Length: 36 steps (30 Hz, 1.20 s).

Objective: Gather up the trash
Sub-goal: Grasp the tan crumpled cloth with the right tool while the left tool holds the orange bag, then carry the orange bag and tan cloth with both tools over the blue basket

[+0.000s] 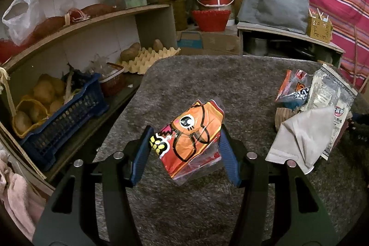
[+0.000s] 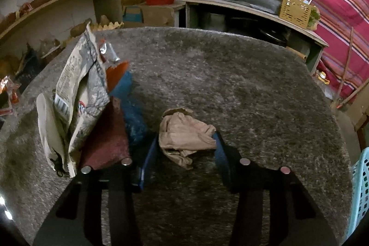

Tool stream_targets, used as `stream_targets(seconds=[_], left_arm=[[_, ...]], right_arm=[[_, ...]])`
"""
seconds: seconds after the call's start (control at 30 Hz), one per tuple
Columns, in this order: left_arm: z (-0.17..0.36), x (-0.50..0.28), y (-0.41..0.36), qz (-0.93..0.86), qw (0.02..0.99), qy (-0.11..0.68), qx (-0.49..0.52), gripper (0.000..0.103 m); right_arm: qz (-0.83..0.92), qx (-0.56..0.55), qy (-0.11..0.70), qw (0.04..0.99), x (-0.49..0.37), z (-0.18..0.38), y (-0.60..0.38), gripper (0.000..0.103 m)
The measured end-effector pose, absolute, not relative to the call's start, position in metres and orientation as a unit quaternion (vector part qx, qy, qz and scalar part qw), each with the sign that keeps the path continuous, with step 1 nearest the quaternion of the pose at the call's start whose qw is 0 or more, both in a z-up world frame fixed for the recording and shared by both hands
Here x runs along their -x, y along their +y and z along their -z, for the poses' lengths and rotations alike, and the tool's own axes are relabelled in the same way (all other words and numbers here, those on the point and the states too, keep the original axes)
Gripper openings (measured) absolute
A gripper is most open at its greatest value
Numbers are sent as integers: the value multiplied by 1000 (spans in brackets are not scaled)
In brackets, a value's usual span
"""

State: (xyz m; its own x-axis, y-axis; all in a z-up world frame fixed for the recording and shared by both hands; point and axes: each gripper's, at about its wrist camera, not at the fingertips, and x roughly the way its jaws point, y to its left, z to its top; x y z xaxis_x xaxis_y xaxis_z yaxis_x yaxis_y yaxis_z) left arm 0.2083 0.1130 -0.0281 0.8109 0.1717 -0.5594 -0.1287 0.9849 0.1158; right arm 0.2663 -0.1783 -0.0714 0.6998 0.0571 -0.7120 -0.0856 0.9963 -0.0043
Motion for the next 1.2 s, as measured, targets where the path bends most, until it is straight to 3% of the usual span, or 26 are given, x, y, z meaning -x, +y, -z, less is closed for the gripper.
stream_targets(seconds=[0.63, 1.2], left_arm=[[10, -199, 84, -66, 957, 277, -46, 55], [-11, -192, 9, -35, 966, 247, -72, 55]], right_arm=[[7, 11, 351, 936, -234, 46, -233, 47], [54, -2, 328, 943, -204, 27, -296, 47]])
